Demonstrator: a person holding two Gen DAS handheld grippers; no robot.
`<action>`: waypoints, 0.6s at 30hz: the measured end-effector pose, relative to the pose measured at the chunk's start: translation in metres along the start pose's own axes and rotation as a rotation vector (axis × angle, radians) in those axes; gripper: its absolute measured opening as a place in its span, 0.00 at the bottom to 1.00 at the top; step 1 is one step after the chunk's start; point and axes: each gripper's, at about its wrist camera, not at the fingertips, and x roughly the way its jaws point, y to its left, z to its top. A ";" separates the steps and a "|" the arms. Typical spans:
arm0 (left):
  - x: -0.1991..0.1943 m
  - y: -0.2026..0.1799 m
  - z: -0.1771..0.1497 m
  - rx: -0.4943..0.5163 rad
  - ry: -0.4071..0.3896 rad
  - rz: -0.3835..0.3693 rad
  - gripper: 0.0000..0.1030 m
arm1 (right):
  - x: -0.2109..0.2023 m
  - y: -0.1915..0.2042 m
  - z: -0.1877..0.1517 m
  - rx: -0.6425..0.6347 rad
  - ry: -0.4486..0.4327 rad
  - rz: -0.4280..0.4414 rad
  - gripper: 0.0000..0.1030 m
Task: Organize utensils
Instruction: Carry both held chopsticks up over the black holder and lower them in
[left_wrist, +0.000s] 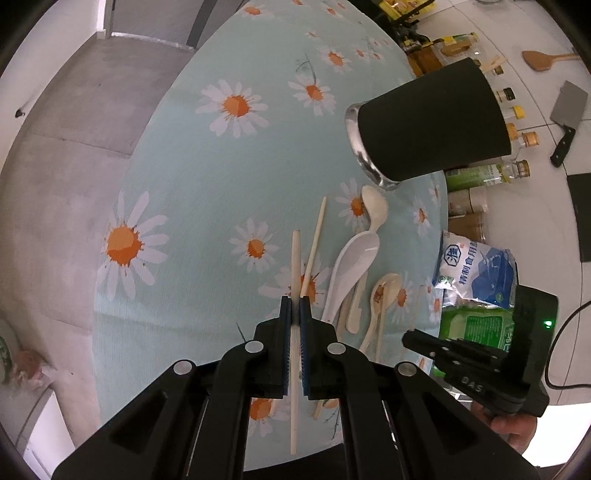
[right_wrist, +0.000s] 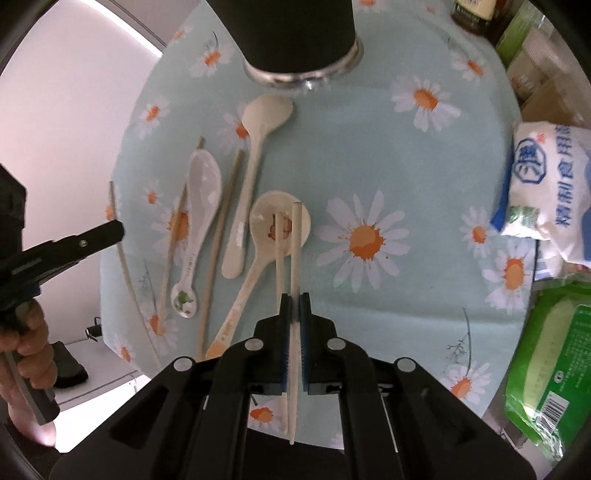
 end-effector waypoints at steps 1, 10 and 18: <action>-0.001 -0.002 0.000 0.005 -0.002 0.001 0.03 | -0.004 -0.001 0.000 0.000 -0.010 0.005 0.06; -0.023 -0.039 0.001 0.072 -0.089 0.030 0.03 | -0.048 -0.010 0.000 -0.077 -0.152 0.099 0.06; -0.050 -0.077 0.002 0.147 -0.205 0.089 0.03 | -0.079 -0.021 0.009 -0.132 -0.272 0.199 0.06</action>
